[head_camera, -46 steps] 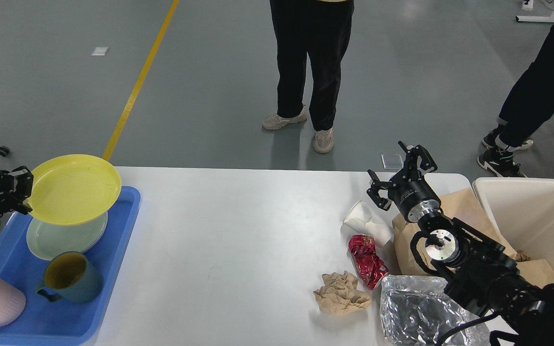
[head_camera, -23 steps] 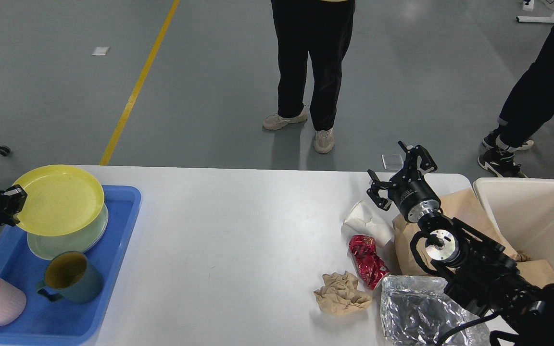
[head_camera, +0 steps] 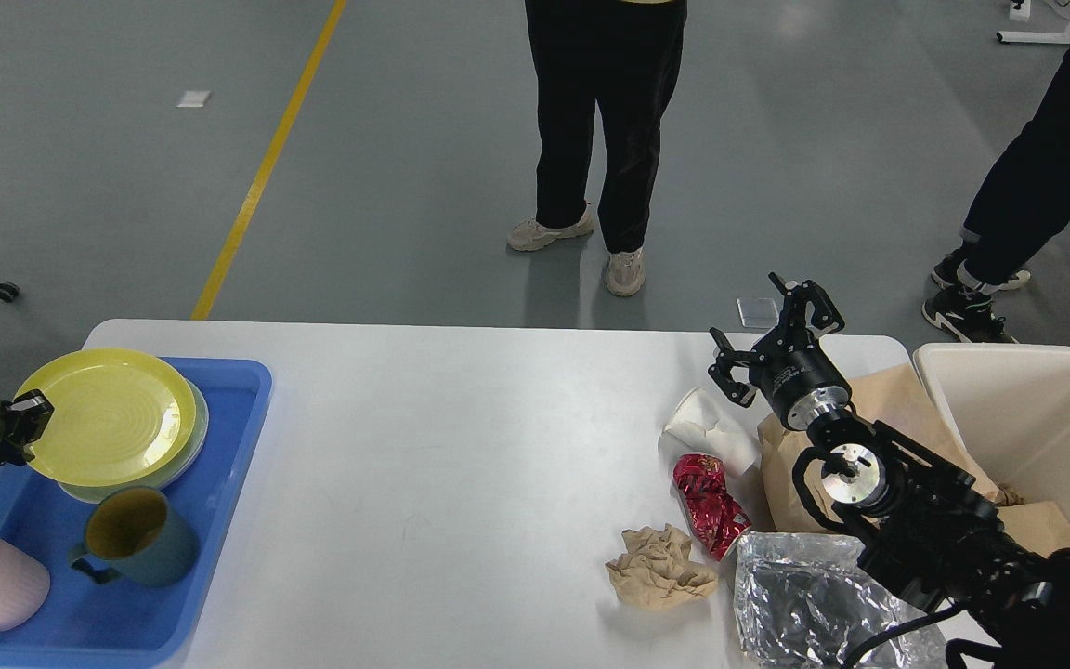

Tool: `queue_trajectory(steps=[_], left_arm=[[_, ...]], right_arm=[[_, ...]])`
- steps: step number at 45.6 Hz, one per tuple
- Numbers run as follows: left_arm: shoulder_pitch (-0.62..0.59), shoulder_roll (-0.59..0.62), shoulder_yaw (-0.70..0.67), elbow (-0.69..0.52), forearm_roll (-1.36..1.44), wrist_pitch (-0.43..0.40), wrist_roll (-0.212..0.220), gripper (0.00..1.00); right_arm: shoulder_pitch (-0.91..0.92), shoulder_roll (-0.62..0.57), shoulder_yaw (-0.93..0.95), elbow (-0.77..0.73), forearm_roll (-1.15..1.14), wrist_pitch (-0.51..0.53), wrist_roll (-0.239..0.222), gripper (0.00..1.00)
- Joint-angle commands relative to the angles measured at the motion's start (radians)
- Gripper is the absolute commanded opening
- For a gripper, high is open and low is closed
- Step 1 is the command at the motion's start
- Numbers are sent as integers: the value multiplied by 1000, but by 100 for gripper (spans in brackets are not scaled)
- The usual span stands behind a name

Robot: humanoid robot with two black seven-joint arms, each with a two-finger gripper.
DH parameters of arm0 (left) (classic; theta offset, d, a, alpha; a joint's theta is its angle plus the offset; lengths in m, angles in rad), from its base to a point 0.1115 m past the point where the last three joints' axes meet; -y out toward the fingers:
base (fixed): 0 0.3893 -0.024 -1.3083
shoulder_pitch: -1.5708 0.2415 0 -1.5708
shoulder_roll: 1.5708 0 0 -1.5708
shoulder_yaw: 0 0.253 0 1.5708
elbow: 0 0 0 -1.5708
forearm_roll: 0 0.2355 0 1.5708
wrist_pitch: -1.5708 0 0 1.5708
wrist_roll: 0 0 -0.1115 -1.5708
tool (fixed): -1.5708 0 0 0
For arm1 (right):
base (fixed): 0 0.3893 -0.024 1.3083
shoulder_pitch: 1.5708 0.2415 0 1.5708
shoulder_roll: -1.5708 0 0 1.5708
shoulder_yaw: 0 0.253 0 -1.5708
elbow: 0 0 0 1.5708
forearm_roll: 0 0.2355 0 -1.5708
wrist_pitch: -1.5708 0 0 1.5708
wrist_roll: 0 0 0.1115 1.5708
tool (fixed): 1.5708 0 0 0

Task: Tidy desktop
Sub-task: 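Lift the yellow plate and lay it onto the green plate, then open the left gripper to release the yellow plate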

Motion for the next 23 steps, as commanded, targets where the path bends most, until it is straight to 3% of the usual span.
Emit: queue_trajectory(steps=[1,5,10,23], left_arm=[[3,-2,0,0,3,-3,-1,1],[-3,-2,0,-2,4,-6,-3,7],[-8,-4,0,-5,4,-9,-12,24],[-6,-15,2,-6,4,-3,-12,36]], right_arm=[[0,0,0,0,-1,0,0,100],[0,0,0,0,1,0,0,100],[0,0,0,0,1,0,0,100],[0,0,0,0,1,0,0,100]])
